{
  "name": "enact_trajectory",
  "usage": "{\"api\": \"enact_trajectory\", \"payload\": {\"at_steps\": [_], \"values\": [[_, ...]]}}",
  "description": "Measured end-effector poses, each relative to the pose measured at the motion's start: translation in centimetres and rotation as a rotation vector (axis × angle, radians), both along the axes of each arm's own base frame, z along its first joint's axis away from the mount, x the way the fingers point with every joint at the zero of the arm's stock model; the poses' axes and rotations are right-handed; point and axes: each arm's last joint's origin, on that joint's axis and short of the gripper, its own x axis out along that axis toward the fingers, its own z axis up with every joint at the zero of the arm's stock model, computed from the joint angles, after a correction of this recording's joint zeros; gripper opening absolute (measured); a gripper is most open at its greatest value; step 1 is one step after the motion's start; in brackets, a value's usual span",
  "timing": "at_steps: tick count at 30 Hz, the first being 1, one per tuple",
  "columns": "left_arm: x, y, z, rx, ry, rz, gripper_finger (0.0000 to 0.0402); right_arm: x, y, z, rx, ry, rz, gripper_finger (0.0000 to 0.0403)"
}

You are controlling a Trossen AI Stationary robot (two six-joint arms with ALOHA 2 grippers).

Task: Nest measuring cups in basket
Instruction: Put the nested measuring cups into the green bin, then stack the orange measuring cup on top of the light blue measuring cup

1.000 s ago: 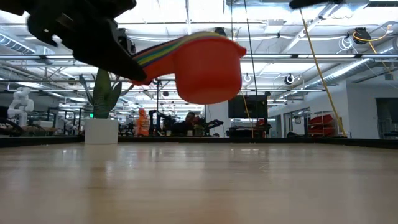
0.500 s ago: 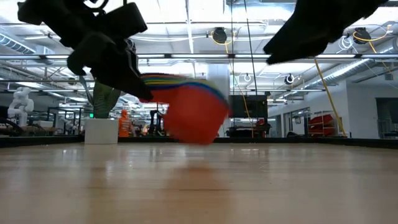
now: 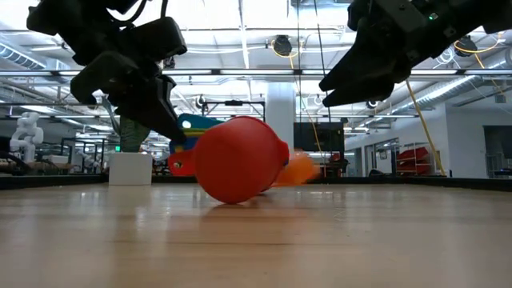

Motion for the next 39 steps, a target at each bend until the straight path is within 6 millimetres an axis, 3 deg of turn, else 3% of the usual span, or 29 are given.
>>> {"api": "enact_trajectory", "payload": {"at_steps": [34, 39], "values": [[-0.1, -0.2, -0.1, -0.02, -0.003, 0.024, 0.0039, 0.2, -0.4, 0.0, 0.025, -0.011, -0.032, 0.0281], [-0.1, -0.2, 0.0, -0.024, -0.008, 0.027, 0.0039, 1.2, 0.1, 1.3, 0.036, -0.05, -0.026, 0.0281]]}}
